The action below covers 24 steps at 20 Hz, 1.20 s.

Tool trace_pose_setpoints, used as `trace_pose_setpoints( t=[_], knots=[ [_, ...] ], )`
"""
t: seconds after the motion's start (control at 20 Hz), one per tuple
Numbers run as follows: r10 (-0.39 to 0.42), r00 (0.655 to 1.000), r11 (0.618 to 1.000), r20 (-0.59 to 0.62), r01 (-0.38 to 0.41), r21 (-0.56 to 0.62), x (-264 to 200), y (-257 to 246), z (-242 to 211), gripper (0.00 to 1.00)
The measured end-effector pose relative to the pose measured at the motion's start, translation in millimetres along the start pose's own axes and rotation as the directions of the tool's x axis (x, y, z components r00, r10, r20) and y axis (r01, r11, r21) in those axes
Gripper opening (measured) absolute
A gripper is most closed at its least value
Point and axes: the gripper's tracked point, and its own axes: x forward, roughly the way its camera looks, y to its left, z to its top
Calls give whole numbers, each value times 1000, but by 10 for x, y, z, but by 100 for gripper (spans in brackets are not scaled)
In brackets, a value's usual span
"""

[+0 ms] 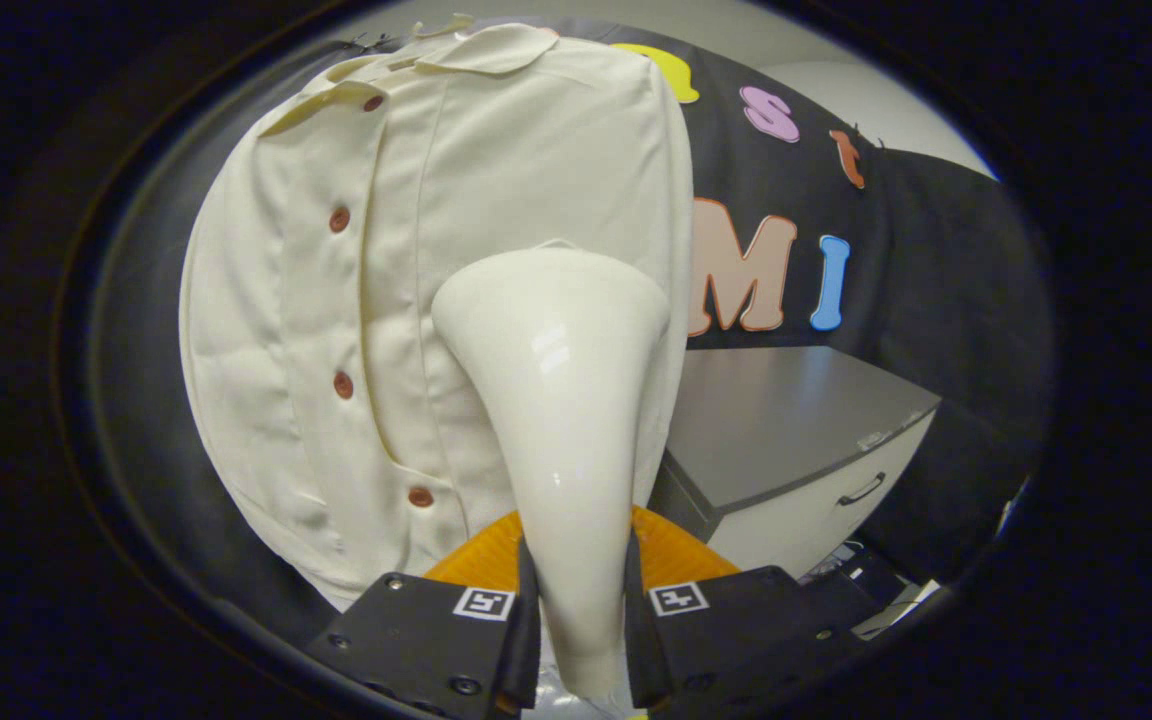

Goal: Iron the clothes twice with a garment steamer, once on the left side and once on the right side.

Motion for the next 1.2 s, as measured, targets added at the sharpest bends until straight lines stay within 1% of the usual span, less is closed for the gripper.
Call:
trace_pose_setpoints(
  t=[0.4, 0.55, 0.65, 0.8, 1.1, 1.2],
  knots=[
    [8, 999, 1000, -50, -9, -20, 72, 32, -728, 35],
    [6, 996, 1000, -90, -8, -19, 67, -42, -1109, 35],
    [10, 995, 999, -100, -14, -39, 82, -40, -1321, 35],
    [16, 988, 999, -154, -22, -36, 71, -49, -1663, 35],
    [4, 975, 1000, -223, -7, -16, 52, -103, -2147, 35],
    [8, 974, 1000, -228, -9, -3, 23, -124, -2229, 35]
  ],
)
